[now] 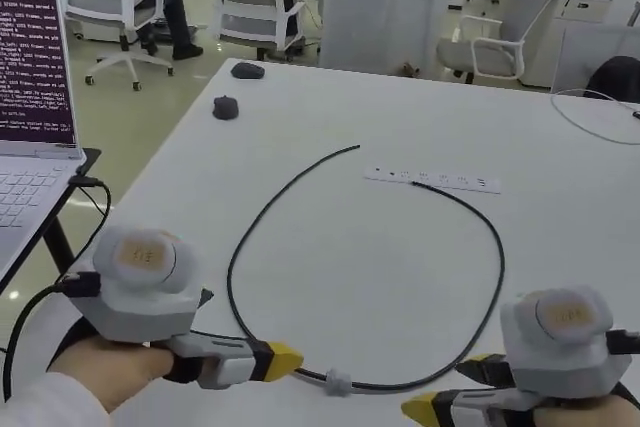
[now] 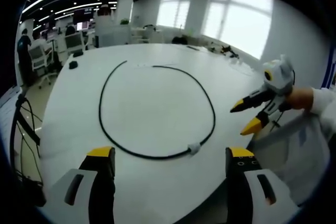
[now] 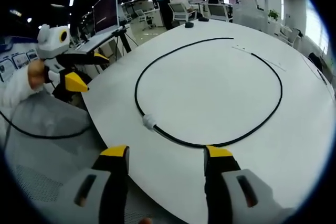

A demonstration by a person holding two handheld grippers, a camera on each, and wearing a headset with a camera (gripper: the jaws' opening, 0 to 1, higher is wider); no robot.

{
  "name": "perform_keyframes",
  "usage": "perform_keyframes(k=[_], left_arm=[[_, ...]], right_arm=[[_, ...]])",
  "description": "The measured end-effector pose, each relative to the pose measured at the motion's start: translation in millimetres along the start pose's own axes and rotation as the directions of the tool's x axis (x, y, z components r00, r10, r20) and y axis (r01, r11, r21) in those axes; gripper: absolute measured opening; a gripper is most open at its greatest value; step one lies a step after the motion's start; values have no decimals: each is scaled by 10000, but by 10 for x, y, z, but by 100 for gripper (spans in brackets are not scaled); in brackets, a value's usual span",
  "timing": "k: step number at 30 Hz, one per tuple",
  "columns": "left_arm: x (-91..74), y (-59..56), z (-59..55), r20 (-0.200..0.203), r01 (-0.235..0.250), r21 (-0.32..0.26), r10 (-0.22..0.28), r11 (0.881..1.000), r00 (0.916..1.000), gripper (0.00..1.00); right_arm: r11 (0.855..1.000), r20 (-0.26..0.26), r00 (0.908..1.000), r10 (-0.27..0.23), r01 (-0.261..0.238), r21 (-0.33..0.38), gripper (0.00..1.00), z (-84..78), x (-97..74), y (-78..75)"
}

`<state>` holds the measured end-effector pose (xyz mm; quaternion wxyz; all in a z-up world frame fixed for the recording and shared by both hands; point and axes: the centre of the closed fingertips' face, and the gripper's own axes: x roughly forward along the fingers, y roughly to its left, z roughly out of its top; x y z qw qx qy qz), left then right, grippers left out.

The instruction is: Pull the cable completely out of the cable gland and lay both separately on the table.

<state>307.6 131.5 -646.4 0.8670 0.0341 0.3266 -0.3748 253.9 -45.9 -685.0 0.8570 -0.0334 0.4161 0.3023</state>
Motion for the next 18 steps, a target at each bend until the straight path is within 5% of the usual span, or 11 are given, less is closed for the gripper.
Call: perform_keyframes(k=[9,15,18], left_arm=[[17,-23,4,-70,83,138,-82,9999,9999,86],[10,-1,1,-84,-5,122,6,9999,10000,84],[16,-2,-26,-228,-30,217,35,9998,9997,84]], right_arm=[[9936,97,9987,508,-496,-1012,55,138,123,31],[9698,-268,9941,1055,-1088,-2182,48,169,310,80],[9702,-533,9900,1304,-1385,-1990,40,151,405,88]])
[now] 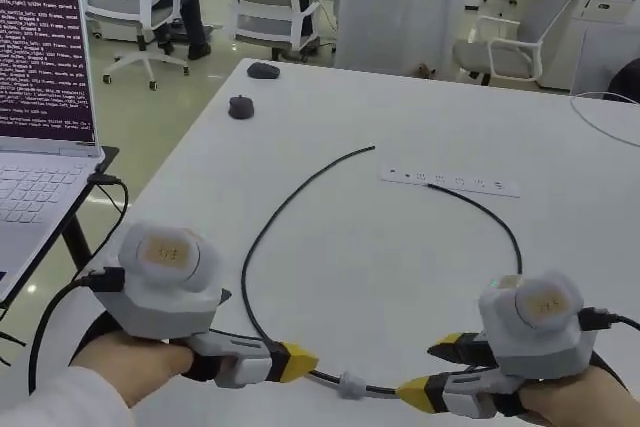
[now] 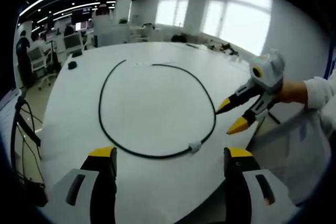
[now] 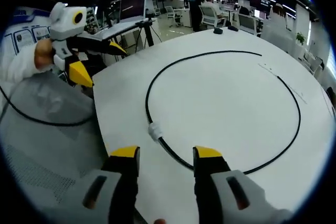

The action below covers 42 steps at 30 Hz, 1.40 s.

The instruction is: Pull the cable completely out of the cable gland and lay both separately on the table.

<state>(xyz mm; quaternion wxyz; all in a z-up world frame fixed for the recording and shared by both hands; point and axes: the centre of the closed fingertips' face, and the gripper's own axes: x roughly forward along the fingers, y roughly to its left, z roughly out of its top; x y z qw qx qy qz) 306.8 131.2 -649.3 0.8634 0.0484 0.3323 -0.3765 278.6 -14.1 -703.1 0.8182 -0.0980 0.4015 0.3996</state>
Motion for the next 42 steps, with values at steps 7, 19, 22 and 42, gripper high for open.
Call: perform_keyframes(k=[7,19,22,42], left_arm=[[12,-8,-12,-96,11,154,-9,9999,10000,84],[30,-1,-23,-183,-35,229,39,9997,9998,82],[32,-8,-14,-145,-24,244,27,9997,9999,82],[120,-52,-188,-893,160,413,-123,9990,9959,80]], right_arm=[[9935,-146,9986,514,-526,-1006,39,0,259,46],[9540,-151,9948,1010,-1012,-2823,24,-37,545,153],[9470,-28,9951,990,-951,-3068,21,-41,589,162],[9406,215,9936,1105,-976,-3252,12,-94,758,200]])
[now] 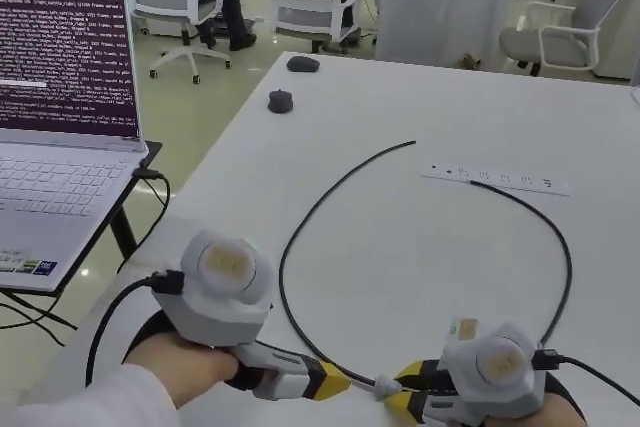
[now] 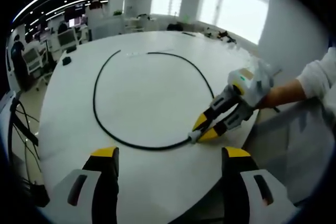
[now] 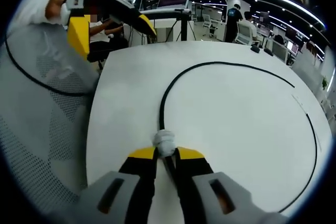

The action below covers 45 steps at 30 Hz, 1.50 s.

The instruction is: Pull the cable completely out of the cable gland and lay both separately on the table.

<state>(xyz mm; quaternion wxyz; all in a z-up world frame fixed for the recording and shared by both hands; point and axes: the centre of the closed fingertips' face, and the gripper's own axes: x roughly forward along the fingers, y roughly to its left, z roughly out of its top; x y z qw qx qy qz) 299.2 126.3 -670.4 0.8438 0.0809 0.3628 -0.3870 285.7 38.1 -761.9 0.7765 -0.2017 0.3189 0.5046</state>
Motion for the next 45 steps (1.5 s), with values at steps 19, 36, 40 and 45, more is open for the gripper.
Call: perform_keyframes(k=[19,36,40,45], left_arm=[[-85,-266,411,1861,1217,261,-1245,9922,9746,63],[-410,-854,921,4230,3497,1523,-3807,9244,8222,41],[-473,-1034,933,4192,4071,2025,-4545,8907,7859,37],[-509,-1139,934,4117,4223,2546,-4927,8699,7667,33]], right_arm=[[9802,1129,9936,-46,269,-1960,11,554,-745,-11],[9099,2524,9675,-181,1205,-3969,11,1152,-1397,304],[8973,2755,9613,-14,1228,-4240,11,1255,-1477,369],[8914,2969,9547,193,1181,-4375,11,1321,-1559,433]])
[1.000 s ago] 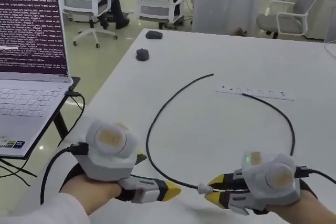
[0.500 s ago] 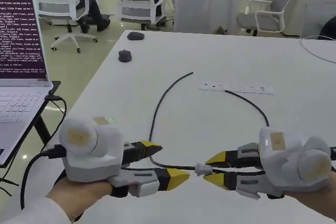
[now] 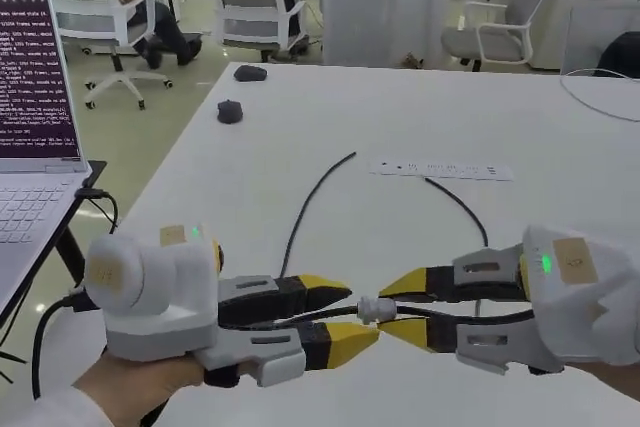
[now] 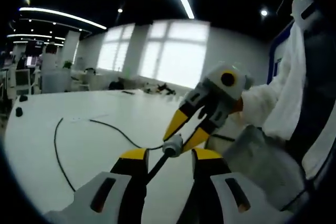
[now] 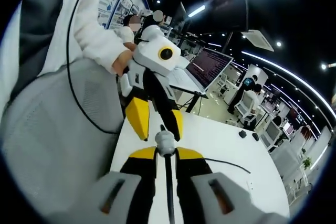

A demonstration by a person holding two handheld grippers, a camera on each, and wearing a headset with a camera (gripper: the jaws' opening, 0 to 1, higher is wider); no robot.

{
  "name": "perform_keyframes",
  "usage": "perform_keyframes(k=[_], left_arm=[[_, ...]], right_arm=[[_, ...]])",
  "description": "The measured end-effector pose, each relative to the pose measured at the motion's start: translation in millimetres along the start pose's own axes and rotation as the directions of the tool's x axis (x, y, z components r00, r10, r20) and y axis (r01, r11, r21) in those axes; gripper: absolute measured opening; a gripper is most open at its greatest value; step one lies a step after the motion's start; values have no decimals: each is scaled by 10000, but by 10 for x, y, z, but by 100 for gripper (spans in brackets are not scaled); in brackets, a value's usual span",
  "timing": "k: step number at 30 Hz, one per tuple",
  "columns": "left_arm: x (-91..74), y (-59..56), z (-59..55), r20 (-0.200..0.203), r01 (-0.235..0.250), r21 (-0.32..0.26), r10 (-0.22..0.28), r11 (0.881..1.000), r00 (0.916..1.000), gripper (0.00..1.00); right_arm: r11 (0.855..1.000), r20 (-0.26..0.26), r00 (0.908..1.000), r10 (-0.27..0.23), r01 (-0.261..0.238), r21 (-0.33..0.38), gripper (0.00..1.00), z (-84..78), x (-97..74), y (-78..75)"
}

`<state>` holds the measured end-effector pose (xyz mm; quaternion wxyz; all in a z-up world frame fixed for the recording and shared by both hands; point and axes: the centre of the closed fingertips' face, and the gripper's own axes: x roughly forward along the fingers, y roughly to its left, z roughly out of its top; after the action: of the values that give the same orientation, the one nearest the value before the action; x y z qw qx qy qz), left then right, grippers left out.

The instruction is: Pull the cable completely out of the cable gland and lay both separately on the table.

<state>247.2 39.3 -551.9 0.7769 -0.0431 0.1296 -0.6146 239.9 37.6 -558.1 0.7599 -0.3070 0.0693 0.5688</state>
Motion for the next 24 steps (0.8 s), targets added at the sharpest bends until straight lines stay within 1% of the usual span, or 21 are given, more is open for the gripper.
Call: perform_keyframes(k=[2,3,4,5,8,9,11,12,13,14,16,17,21,23,24], left_arm=[[14,-45,-7,-72,184,29,-183,9998,9998,32],[22,-59,-11,-114,213,122,-212,9997,9997,32],[22,-76,-14,-160,260,344,-254,9991,9995,31],[17,-88,-5,-136,299,382,-294,9988,9995,30],[11,-115,48,94,446,294,-449,9986,9989,27],[2,-129,81,240,507,350,-515,9981,9984,25],[-7,-146,111,383,593,321,-606,9977,9974,21],[-8,-152,113,393,640,281,-651,9976,9971,19],[-5,-183,114,391,778,133,-783,9969,9962,18],[-4,-195,122,402,829,195,-836,9964,9957,18],[-9,-256,162,562,1018,490,-1045,9936,9929,16],[-10,-263,170,613,1006,527,-1038,9935,9927,16],[-8,-317,208,762,1301,546,-1341,9900,9880,16],[-4,-330,212,765,1371,492,-1406,9893,9871,16],[-3,-337,209,698,1399,495,-1431,9889,9872,16]], right_arm=[[10000,58,10000,8,-8,-83,11,22,-20,21],[10000,100,9999,40,-39,-83,11,36,-31,29],[10000,144,9999,26,-25,-85,11,54,-47,36],[10000,164,9999,14,-12,-88,11,64,-57,40],[10000,304,9995,-12,14,-72,11,104,-100,52],[10000,335,9994,-22,24,-77,11,115,-111,53],[10000,481,9988,-51,54,-56,11,157,-145,55],[9999,519,9986,-57,62,-83,11,172,-156,59],[9999,584,9983,-34,43,-143,11,195,-166,67],[9998,602,9982,-32,43,-178,11,205,-173,71],[9999,752,9972,22,-14,-104,11,226,-192,72],[10000,844,9964,76,-71,-53,11,237,-201,80],[9997,1051,9942,208,-218,83,11,266,-232,100],[9996,1078,9938,259,-273,115,11,271,-236,112],[9995,1075,9938,284,-300,131,11,270,-238,119]])
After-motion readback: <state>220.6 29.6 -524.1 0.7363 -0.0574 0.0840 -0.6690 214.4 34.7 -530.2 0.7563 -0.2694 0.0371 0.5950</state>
